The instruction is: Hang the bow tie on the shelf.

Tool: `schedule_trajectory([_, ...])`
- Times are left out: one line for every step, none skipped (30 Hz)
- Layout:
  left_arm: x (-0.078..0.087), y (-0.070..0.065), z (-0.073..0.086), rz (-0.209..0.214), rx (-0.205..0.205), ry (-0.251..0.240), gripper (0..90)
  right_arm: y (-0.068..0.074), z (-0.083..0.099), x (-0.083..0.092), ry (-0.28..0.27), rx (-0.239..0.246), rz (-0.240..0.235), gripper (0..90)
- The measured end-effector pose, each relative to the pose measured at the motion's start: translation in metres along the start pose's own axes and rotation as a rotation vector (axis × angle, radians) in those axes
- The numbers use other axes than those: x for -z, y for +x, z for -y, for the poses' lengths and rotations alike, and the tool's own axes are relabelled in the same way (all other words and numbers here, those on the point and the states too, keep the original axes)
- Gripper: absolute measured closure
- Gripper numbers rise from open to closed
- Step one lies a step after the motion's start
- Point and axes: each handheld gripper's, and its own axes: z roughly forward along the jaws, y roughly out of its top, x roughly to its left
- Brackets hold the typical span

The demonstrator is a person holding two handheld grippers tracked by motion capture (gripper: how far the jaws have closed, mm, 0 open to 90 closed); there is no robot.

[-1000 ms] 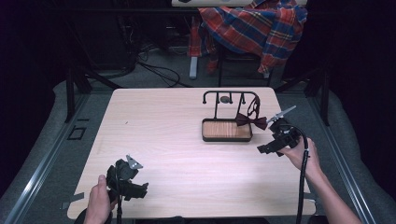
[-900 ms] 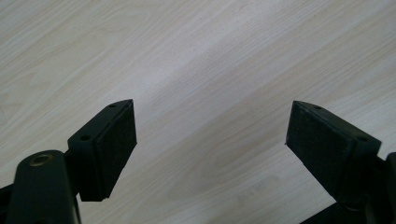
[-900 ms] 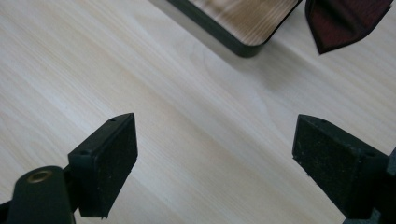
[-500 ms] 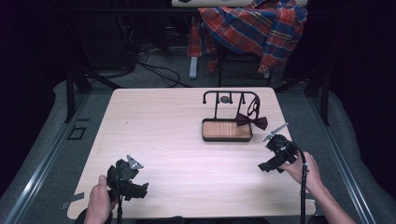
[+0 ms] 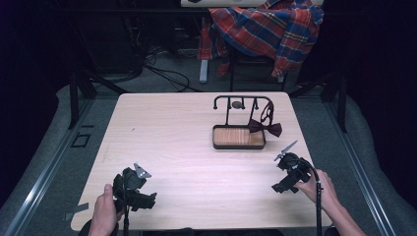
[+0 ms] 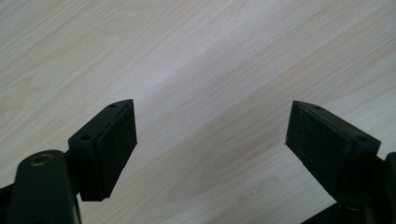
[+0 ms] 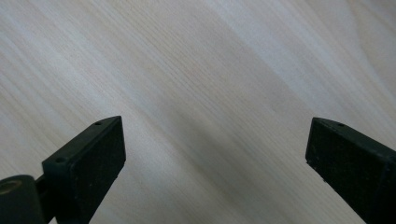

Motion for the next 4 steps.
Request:
schedule_trajectory([0.0000, -0.0002, -0.0003, 0.000, -0.004, 0.002, 16.6, -0.0002, 0.0000, -0.0004, 0.004, -0.001, -0.001, 4.9])
schedule_trajectory([0.0000, -0.0002, -0.0003, 0.000, -0.003, 0.002, 16.5, -0.0010, 0.0001, -0.0003, 0.006, -0.002, -0.004, 5.2])
schedule_trajectory([0.0000, -0.0003, -0.0003, -0.001, -0.002, 0.001, 16.5, -0.0013, 0.0004, -0.0002, 0.001, -0.010, -0.009, 5.7])
schedule_trajectory([0.0000, -0.0002, -0.0003, -0.001, -0.002, 0.001, 16.5, -0.0028, 0.0003, 0.0010, 0.011, -0.003, -0.003, 6.3])
